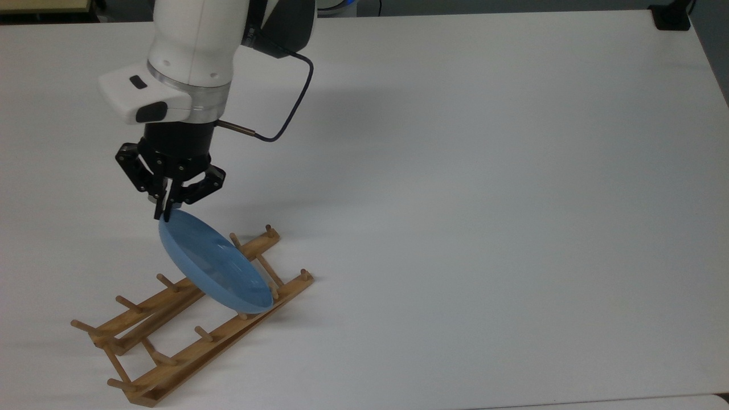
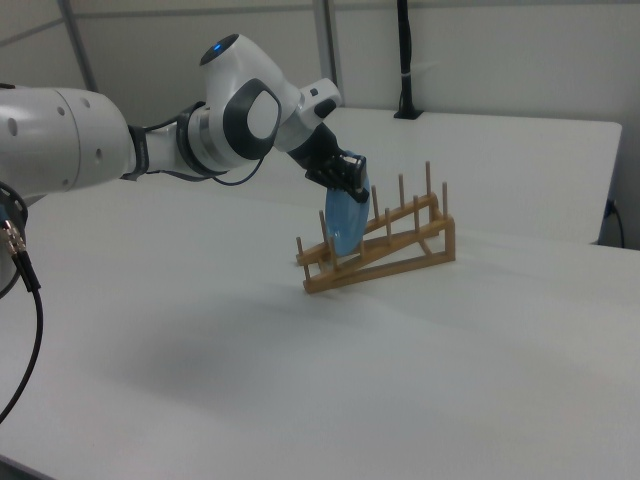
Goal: Pick plate from plate rack
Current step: 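Lift the gripped blue plate up and out of the wooden rack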
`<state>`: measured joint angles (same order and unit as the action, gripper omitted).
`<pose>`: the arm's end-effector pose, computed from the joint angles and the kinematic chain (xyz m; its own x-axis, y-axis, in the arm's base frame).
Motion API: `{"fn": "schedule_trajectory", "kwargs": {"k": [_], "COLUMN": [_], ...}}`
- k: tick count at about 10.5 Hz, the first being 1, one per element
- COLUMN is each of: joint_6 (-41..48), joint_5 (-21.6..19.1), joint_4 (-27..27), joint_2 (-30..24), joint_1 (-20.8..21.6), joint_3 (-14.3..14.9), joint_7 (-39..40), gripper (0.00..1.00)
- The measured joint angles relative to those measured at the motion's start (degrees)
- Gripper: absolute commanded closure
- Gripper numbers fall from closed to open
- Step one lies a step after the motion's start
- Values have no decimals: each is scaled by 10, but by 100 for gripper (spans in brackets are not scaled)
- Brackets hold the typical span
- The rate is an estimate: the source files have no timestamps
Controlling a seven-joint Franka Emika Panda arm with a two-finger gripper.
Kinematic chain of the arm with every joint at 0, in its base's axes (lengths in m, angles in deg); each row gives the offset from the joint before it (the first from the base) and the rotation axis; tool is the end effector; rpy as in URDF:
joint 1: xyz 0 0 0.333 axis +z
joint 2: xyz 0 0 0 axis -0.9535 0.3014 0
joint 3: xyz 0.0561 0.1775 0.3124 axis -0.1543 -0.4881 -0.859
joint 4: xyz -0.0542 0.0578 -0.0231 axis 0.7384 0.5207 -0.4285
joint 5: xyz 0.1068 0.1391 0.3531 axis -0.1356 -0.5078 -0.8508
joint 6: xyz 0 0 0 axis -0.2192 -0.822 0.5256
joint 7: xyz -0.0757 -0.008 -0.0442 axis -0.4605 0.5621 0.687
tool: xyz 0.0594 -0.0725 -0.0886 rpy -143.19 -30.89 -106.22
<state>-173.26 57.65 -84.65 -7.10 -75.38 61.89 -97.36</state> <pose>0.7429 -0.1012 0.5071 0.8922 0.0326 0.4504 -0.1293 -0.9372 0.3240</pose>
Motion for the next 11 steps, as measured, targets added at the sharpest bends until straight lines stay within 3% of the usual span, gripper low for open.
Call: {"fn": "schedule_trajectory", "kwargs": {"k": [5,8,11], "joint_6": [0,9,109], "joint_5": [0,-93,-154], "joint_4": [14,14,14], "joint_2": [-32,-38,-46], "joint_1": [-17,-13,2], "joint_3": [0,-5,-12], "joint_7": [0,-1,0], "gripper": [100,100,100]}}
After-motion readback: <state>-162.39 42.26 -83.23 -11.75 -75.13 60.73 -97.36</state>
